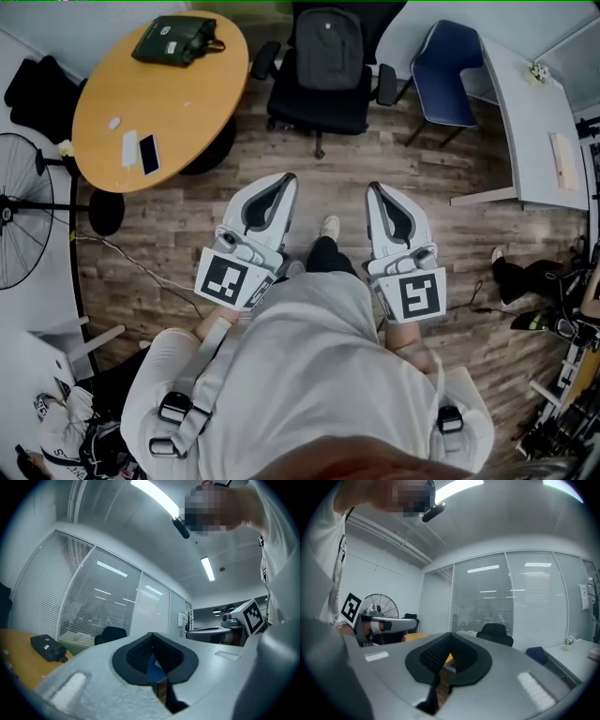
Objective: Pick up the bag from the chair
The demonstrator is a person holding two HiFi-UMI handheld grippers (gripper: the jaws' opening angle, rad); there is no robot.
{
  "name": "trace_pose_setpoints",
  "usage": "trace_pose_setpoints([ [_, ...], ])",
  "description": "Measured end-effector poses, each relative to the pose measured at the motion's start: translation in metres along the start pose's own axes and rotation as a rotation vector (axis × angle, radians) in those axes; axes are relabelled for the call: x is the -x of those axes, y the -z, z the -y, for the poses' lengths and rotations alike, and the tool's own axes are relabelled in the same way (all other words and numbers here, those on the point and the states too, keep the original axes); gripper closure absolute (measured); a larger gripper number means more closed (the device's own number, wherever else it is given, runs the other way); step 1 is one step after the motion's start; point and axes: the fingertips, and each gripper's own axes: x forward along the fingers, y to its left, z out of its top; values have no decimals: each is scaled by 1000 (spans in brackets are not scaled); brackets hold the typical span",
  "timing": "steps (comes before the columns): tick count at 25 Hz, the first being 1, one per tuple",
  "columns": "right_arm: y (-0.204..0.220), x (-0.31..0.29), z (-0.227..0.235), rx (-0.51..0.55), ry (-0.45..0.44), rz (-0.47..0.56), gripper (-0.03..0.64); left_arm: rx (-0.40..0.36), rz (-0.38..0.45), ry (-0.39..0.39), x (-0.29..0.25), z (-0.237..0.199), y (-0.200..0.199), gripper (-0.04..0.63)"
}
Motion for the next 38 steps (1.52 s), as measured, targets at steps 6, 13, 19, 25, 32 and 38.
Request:
trace_pose_setpoints([
  [6,2,-22,52,-9,0,-3,614,-6,-3,6,-55,-4,0,592],
  [13,5,-44,104,-13,-14,-3,614,-6,-7,6,-115,-9,4,593],
  [19,9,-62,152,-10,-28,-3,614,-12,-12,7,-169,-8,10,593],
  [25,15,-80,197,-12,-33,-2,614,-18,-14,5,-216,-11,15,593],
  [32,25,-101,227,-22,-53,-8,614,-13,-21,-14,-250,-20,25,592],
  [38,31,-125,237,-27,-68,-18,614,1,-28,-38,-265,-43,34,593],
])
